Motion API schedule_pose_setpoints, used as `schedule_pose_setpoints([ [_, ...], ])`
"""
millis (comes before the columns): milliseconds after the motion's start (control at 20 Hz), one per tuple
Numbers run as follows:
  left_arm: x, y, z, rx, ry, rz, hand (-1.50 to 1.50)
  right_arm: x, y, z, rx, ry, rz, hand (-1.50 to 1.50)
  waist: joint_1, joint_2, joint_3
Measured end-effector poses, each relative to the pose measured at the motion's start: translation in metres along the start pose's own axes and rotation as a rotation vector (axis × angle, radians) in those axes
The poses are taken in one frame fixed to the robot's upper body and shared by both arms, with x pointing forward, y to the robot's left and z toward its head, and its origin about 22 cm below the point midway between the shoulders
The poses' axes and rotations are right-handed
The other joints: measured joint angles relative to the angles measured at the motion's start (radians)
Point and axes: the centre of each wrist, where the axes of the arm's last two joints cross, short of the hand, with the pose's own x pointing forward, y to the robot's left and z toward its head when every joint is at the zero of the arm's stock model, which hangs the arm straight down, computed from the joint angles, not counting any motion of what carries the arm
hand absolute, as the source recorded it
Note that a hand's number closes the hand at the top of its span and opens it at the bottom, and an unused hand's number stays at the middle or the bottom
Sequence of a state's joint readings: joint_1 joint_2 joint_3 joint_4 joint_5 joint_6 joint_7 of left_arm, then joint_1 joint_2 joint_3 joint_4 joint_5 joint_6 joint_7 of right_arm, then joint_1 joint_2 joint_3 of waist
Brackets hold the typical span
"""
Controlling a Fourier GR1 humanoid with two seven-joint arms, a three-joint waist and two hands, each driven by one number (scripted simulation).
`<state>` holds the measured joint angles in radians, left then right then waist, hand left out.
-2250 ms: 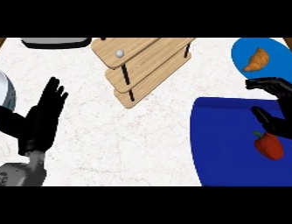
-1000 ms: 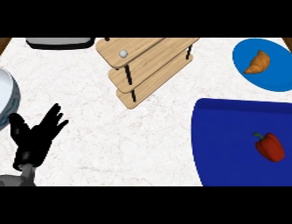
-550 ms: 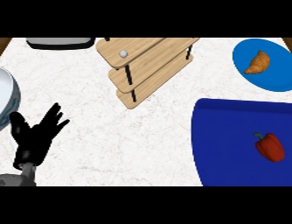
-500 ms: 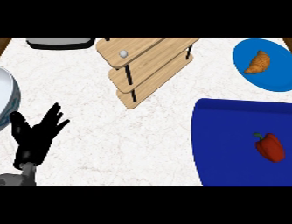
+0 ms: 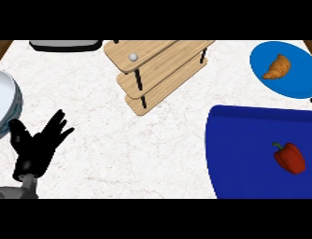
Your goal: Pick the bell pepper from the tray and place it in the tiered shelf
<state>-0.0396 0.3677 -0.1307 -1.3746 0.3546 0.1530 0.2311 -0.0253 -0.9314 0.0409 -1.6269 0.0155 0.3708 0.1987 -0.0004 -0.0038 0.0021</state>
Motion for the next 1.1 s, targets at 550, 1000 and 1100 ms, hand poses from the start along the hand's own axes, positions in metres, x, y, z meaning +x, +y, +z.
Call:
schedule_pose_setpoints([
  [550,0.0,-0.002,-0.002,0.003,-0.003,-0.002,0.0,0.002,0.031,-0.001,-0.023,0.11,0.087,-1.5,-0.001,-0.001,0.002],
  [1000,0.002,-0.002,-0.004,0.004,0.003,0.002,0.0,-0.007,0.058,-0.013,-0.041,0.141,0.114,-1.5,0.0,0.0,0.002],
  [1100,0.001,0.0,-0.005,-0.001,0.005,0.003,0.0,-0.008,0.066,-0.018,-0.045,0.15,0.123,-1.5,0.001,0.0,0.002],
])
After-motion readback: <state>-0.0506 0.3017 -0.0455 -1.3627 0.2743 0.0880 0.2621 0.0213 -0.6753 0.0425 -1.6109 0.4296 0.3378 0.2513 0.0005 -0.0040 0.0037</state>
